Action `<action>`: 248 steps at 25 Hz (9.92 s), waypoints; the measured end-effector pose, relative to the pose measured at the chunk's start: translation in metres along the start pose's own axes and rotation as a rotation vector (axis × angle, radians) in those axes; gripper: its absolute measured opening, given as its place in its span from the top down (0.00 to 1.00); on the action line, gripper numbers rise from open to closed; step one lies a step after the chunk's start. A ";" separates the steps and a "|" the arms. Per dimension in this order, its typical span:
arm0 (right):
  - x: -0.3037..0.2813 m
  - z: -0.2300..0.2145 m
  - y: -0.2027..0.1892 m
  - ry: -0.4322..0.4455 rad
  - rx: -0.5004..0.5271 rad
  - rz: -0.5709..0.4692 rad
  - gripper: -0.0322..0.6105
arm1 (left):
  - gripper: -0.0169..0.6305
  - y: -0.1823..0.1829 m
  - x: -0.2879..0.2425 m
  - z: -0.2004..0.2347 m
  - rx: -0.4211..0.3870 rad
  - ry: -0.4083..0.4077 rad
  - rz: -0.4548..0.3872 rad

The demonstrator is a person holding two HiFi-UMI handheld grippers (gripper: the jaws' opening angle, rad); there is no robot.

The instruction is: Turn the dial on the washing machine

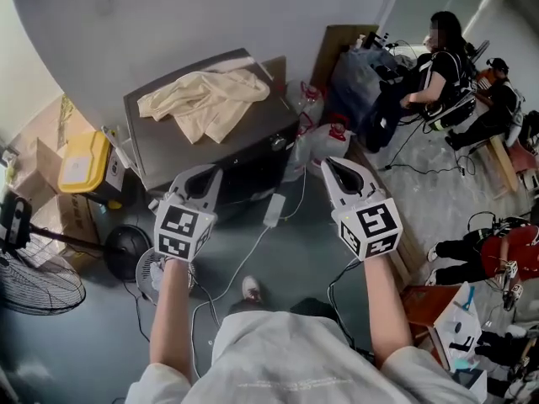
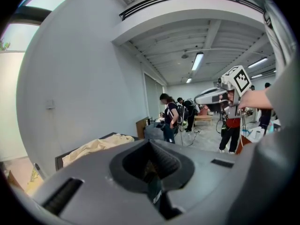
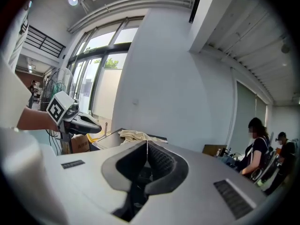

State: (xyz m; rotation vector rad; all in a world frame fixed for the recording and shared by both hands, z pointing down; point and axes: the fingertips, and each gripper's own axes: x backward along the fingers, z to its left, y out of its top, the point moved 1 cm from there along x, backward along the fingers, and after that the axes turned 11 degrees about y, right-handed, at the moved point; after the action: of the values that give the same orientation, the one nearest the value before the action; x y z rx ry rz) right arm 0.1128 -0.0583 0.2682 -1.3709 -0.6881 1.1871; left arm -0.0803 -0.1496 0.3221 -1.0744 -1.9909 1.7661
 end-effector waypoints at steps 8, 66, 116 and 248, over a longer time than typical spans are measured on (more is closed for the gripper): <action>-0.071 -0.033 -0.041 0.095 -0.040 0.065 0.92 | 0.95 -0.034 -0.032 0.021 0.047 0.060 0.090; -0.272 -0.100 -0.277 0.295 -0.802 0.234 0.53 | 0.95 -0.162 -0.067 -0.029 0.283 0.289 0.385; -0.273 -0.087 -0.279 0.130 -0.160 0.365 0.53 | 0.95 -0.167 -0.052 -0.039 0.284 0.271 0.403; -0.195 -0.140 -0.193 0.144 -0.405 0.260 0.85 | 0.95 -0.092 -0.041 0.014 0.229 0.293 0.276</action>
State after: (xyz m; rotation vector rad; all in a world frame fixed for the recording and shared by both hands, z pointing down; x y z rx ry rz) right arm 0.2238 -0.2507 0.4823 -1.9130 -0.6857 1.1742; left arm -0.0928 -0.1861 0.4164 -1.4850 -1.4877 1.7869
